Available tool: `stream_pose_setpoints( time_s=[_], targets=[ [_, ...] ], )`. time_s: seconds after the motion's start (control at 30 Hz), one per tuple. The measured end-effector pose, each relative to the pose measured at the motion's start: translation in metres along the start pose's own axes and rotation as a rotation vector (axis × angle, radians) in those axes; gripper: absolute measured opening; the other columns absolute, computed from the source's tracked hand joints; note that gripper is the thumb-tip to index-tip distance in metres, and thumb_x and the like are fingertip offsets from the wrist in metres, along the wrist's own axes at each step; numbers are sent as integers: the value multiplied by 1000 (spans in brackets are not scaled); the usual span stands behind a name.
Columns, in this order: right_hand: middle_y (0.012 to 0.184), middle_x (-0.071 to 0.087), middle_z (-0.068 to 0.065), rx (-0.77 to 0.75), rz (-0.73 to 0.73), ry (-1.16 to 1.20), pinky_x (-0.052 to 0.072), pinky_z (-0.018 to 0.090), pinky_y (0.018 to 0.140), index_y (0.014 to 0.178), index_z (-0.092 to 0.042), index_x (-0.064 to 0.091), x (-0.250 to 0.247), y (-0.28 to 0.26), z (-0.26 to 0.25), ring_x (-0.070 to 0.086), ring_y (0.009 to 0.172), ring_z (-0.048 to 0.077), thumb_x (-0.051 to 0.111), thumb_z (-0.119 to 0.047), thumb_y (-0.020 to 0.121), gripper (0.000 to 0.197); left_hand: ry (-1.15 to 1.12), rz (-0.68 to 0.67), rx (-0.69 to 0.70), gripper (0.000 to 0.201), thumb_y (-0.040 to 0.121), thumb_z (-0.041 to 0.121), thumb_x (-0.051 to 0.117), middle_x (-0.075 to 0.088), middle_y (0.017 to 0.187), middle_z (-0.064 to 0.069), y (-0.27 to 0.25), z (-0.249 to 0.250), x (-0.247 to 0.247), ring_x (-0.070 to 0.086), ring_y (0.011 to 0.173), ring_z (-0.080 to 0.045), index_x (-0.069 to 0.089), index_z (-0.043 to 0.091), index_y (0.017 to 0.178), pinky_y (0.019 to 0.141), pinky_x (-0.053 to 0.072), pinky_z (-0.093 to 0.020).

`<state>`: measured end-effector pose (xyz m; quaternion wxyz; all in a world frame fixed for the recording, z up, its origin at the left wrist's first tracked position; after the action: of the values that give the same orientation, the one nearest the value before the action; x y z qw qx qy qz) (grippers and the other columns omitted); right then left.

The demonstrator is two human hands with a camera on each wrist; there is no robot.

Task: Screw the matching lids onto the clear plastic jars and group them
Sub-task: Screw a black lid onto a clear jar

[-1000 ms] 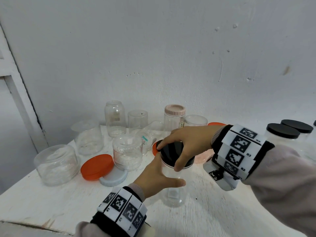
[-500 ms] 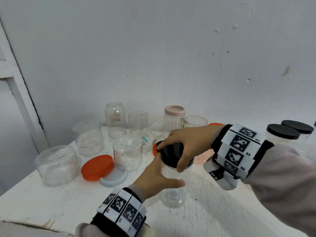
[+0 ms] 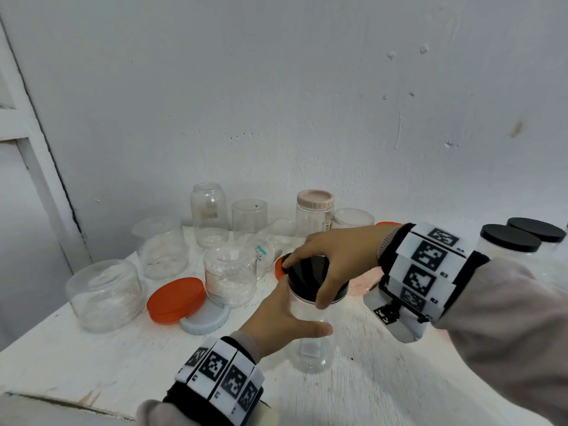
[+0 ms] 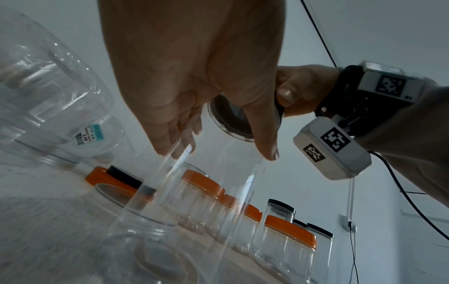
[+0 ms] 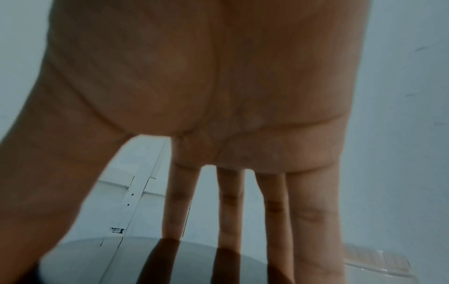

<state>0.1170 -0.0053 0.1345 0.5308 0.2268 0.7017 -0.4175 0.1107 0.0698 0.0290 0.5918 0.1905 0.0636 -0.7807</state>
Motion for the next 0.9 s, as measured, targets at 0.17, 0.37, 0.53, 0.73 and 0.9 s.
stream_pose_setpoints(
  time_s=[0.17, 0.37, 0.53, 0.73, 0.9],
  targets=[
    [113, 48, -11, 82, 75, -17, 52, 37, 90, 132, -37, 45, 1, 4, 5, 55, 105, 16, 64, -73, 69, 75, 3, -12, -11, 95, 65, 36, 87, 47, 134, 22, 0, -2, 0, 42, 127, -1, 29, 40, 140, 105, 36, -23],
    [118, 48, -6, 96, 51, -32, 47, 38, 95, 135, -36, 40, 3, 4, 5, 50, 113, 17, 65, -70, 71, 77, 12, -4, -10, 94, 64, 37, 87, 47, 133, 24, 0, -2, 0, 42, 125, 2, 28, 42, 138, 101, 36, -19],
    [122, 41, -15, 16, 11, -6, 40, 39, 103, 139, -48, 35, 0, 1, 4, 40, 121, 13, 77, -50, 71, 80, 13, 13, -7, 92, 63, 37, 87, 47, 132, 23, 0, -2, -1, 42, 125, 1, 30, 43, 135, 101, 35, -19],
    [109, 53, -5, 123, 99, -44, 53, 36, 85, 124, -30, 47, 3, 4, 7, 58, 98, 17, 61, -77, 68, 75, 6, -12, 1, 91, 66, 37, 86, 46, 132, 26, 0, -1, 1, 40, 126, 4, 27, 46, 134, 99, 35, -16],
    [122, 46, -8, 78, 34, -4, 46, 38, 96, 136, -38, 38, 3, 2, 4, 48, 113, 16, 72, -62, 70, 78, -2, -11, 1, 94, 64, 35, 87, 46, 135, 23, 0, -1, 1, 42, 127, 0, 27, 43, 136, 106, 36, -24]
  ],
)
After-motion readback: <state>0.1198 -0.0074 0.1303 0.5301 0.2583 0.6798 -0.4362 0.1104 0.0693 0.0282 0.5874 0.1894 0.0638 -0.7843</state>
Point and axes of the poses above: each hand's wrist, its own y-axis towards the middle knuckle, its own x-axis out of the palm, z = x × y, the point moved 8 cm from there along y, towards the middle knuckle
